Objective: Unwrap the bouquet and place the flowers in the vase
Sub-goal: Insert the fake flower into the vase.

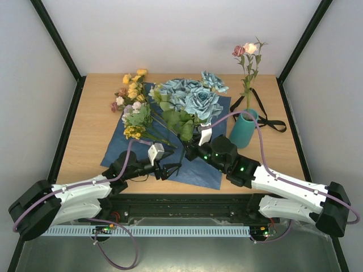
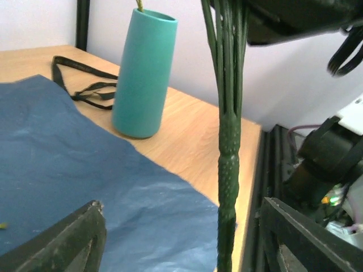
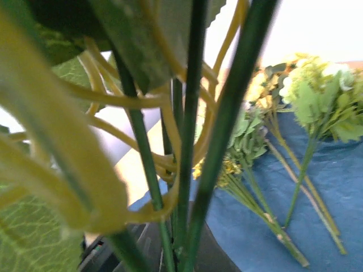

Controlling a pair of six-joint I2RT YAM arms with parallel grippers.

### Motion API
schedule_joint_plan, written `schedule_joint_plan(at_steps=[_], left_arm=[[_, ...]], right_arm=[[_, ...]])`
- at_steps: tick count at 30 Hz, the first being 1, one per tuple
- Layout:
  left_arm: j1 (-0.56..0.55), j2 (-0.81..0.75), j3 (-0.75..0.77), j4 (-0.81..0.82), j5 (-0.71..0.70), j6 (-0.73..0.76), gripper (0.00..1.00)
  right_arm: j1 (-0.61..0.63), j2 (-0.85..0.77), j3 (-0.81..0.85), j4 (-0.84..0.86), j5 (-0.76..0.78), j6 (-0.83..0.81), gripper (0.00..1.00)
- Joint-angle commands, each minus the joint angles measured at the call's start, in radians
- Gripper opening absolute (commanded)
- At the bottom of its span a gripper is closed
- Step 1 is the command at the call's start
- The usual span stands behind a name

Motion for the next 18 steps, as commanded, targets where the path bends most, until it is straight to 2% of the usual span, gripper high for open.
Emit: schedule_joint_plan(at_steps=[1, 4, 5, 6, 9, 11, 18], left_arm=[[0.004, -0.016, 0.039, -0.068, -0.088, 0.021, 0.81], [0.005, -0.029, 0.038, -0.081, -0.108, 0.027, 0.88], [0.004, -0.032, 0.039, -0.087, -0.117, 0.025, 0.97], [0.005, -0.035, 0.04, -0.093, -0.132, 0.023, 0.99], [0.004, -0.048, 0.044, -0.123, -0.204, 0.019, 0.99], [0.004, -0.056, 0.056, -0.169, -0.299, 0.013, 0.99], [0.005, -0.11, 0.05, -0.235, -0.515, 0.004, 0.99]], right_arm=[[0.004, -0.021, 0.038, -0.041, 0.167, -0.122, 0.01], [0.004, -0.03, 0.073, -0.07, 0.282, -0.198, 0.01], [0.004, -0.031, 0.09, -0.082, 0.327, -0.227, 0.01], [0.004, -0.03, 0.11, -0.094, 0.377, -0.269, 0.01], [-0.008, -0.022, 0.16, -0.104, 0.514, -0.364, 0.01], [-0.031, -0.01, 0.192, -0.098, 0.57, -0.413, 0.01], [-0.171, 0.016, 0.3, -0.061, 0.635, -0.483, 0.01]])
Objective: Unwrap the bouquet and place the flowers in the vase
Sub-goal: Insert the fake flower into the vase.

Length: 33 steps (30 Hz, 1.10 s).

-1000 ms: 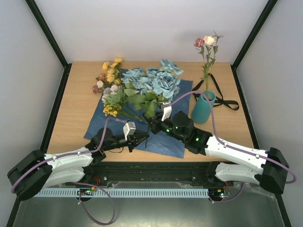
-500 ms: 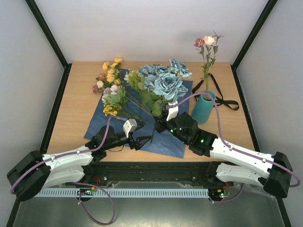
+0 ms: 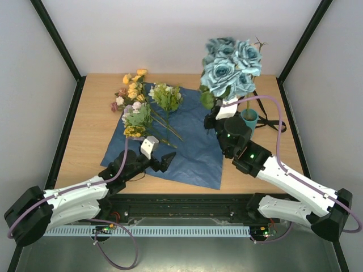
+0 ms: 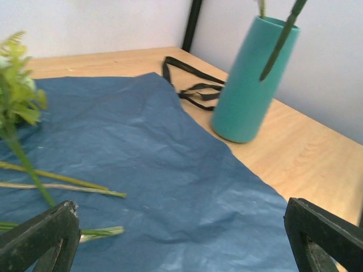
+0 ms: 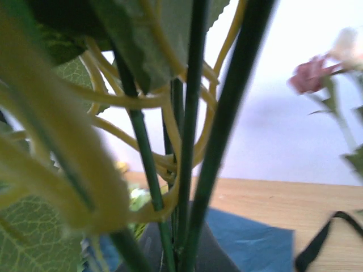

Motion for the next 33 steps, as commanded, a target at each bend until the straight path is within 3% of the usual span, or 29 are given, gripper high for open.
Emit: schedule_joint_plan(at_steps=[1, 5, 14, 23, 33], left_arm=[[0.004, -0.046, 0.015, -0.043, -0.196, -0.014, 0.99], [0.004, -0.082, 0.004, -0.047, -0.239, -0.024, 0.99], [0.005, -0.11, -0.008, -0.048, -0.263, -0.034, 0.99], [0.005, -0.112, -0.009, -0.044, -0.259, -0.033, 0.99], [0.005, -0.101, -0.008, -0.039, -0.248, -0.034, 0.99]], right_arm=[[-0.08, 0.014, 0.086, 0.045, 0.106, -0.091, 0.01], [-0.122, 0.048, 0.174, 0.036, 0.176, -0.167, 0.01], [-0.208, 0.068, 0.175, 0.217, 0.295, -0.354, 0.01], [-0.363, 0.083, 0.153, 0.173, 0.233, -0.295, 0.02], [-0.457, 0.087, 0.011, 0.169, 0.175, -0.188, 0.02]])
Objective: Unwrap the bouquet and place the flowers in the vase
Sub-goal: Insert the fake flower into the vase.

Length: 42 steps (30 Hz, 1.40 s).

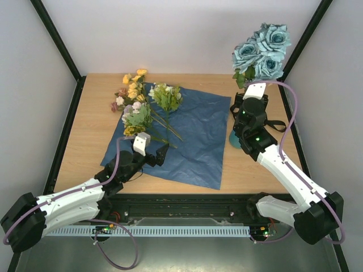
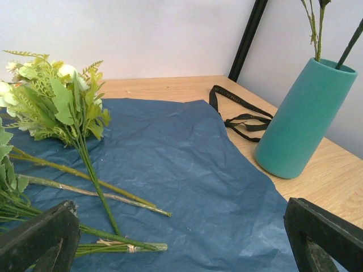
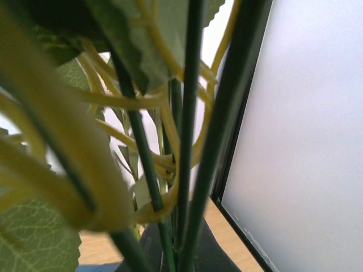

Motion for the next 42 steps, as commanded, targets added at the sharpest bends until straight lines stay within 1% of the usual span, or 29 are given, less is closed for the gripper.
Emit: schedule_joint_plan(at_steps=[1, 4, 8, 14, 16, 18, 23, 26, 28, 31, 34, 35, 36, 37, 42], left_arm=[[0.004, -0.001, -0.008, 0.014, -0.002, -0.005, 0.99], [0.004, -0.002, -0.009, 0.017, -0.001, -0.007, 0.99], [0.004, 0.002, -0.01, 0.023, 0.006, -0.009, 0.99], [0.004, 0.001, -0.01, 0.024, 0.008, -0.008, 0.99], [0.004, -0.002, -0.011, 0.024, 0.009, -0.008, 0.99], [0.004, -0.006, -0.012, 0.024, 0.01, -0.007, 0.99], [0.004, -0.007, -0.011, 0.023, 0.013, -0.008, 0.99], [0.005, -0.006, -0.013, 0.024, 0.011, -0.007, 0.99], [0.004, -0.005, -0.013, 0.025, 0.009, -0.006, 0.99], [0.004, -0.003, -0.013, 0.026, 0.009, -0.007, 0.99], [0.004, -0.003, -0.012, 0.027, 0.015, -0.007, 0.99], [0.003, -0.003, -0.012, 0.028, 0.018, -0.008, 0.99], [0.004, -0.003, -0.012, 0.029, 0.023, -0.008, 0.99], [0.004, -0.003, -0.011, 0.03, 0.026, -0.01, 0.99], [0.004, 0.0, -0.014, 0.032, 0.025, -0.012, 0.99]], right_arm=[[-0.046, 0.0, -0.045, 0.003, -0.039, 0.085, 0.02], [-0.072, -0.012, -0.099, -0.009, -0.078, 0.147, 0.03], [-0.08, 0.012, -0.134, -0.036, -0.093, 0.213, 0.05], [-0.116, 0.072, -0.124, -0.106, -0.073, 0.279, 0.08], [-0.127, 0.082, -0.117, -0.13, -0.074, 0.294, 0.11], [-0.127, 0.084, -0.118, -0.144, -0.06, 0.307, 0.18], [-0.129, 0.09, -0.13, -0.151, -0.045, 0.339, 0.24], [-0.129, 0.089, -0.124, -0.18, -0.048, 0.371, 0.35], [-0.129, 0.081, -0.119, -0.198, -0.048, 0.398, 0.48], [-0.129, 0.059, -0.13, -0.211, -0.09, 0.421, 0.64], [-0.129, 0.024, -0.147, -0.226, -0.115, 0.434, 0.78], [-0.129, 0.007, -0.15, -0.233, -0.122, 0.44, 0.84], [-0.129, -0.007, -0.156, -0.239, -0.126, 0.443, 0.94], [-0.129, -0.022, -0.161, -0.245, -0.128, 0.448, 0.99], [-0.129, -0.079, -0.19, -0.253, -0.092, 0.492, 0.99]])
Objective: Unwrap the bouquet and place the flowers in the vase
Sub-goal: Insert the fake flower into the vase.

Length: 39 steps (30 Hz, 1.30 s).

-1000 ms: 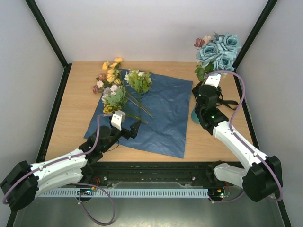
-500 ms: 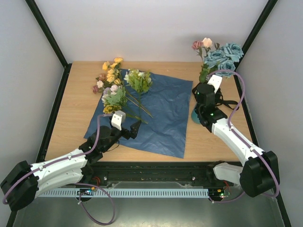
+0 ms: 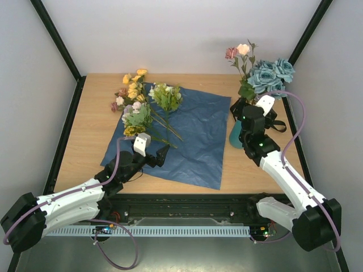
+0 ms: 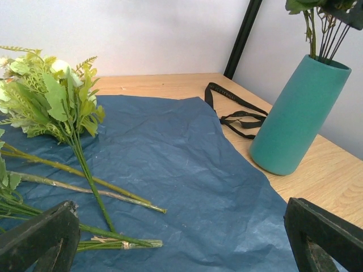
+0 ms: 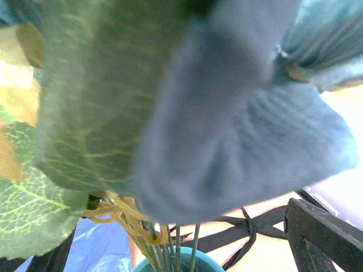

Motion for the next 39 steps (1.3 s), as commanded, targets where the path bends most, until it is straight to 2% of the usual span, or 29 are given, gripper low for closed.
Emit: schedule_joint_plan(at_steps=[1, 5, 11, 21, 30, 35, 39], left_arm=[[0.003, 0.0, -0.008, 0.03, 0.004, -0.003, 0.99], [0.004, 0.0, -0.008, 0.03, -0.004, -0.002, 0.99], [0.004, 0.001, -0.01, 0.031, -0.009, -0.004, 0.99], [0.005, -0.004, -0.012, 0.028, -0.022, -0.003, 0.99], [0.005, 0.018, 0.0, 0.016, -0.048, -0.019, 0.99], [0.005, 0.024, 0.002, 0.011, -0.054, -0.021, 0.99], [0.004, 0.022, 0.001, 0.007, -0.061, -0.018, 0.99]], right_arm=[[-0.002, -0.042, -0.03, -0.029, 0.046, 0.076, 0.99], [-0.002, -0.019, -0.016, -0.109, 0.099, 0.175, 0.99], [-0.002, -0.007, 0.017, -0.232, 0.08, 0.241, 0.99], [-0.002, -0.074, 0.043, -0.441, 0.142, 0.534, 0.99], [-0.001, -0.143, 0.052, -0.539, 0.034, 0.556, 0.98], [-0.001, -0.222, 0.04, -0.515, -0.114, 0.532, 0.99], [-0.001, -0.26, 0.037, -0.538, -0.171, 0.524, 0.99]])
